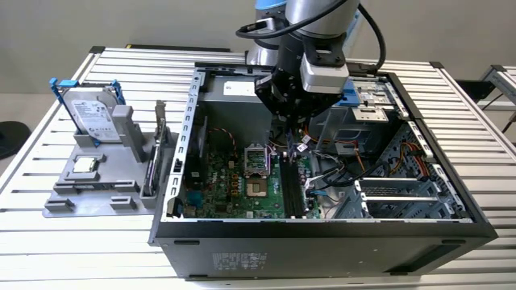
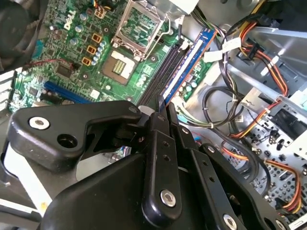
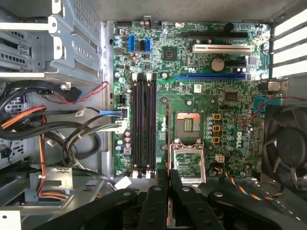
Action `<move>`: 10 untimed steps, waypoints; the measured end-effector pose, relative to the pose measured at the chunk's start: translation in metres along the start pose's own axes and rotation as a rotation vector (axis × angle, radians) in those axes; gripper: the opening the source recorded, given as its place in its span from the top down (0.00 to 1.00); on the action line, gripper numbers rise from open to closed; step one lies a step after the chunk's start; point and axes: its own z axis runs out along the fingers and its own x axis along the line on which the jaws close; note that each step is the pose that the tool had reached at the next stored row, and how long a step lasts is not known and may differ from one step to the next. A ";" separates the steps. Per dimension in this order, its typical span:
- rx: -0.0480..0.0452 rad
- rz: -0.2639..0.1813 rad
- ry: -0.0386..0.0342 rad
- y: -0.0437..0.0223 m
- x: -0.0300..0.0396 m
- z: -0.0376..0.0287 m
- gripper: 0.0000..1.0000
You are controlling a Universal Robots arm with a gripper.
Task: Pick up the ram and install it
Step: 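Insert the ram into the slot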
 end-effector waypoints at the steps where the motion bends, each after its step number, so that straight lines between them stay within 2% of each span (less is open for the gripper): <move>1: 0.0001 0.007 0.0001 0.0000 0.0001 0.0007 1.00; 10: 0.0003 0.026 -0.0005 0.0000 0.0033 0.0060 1.00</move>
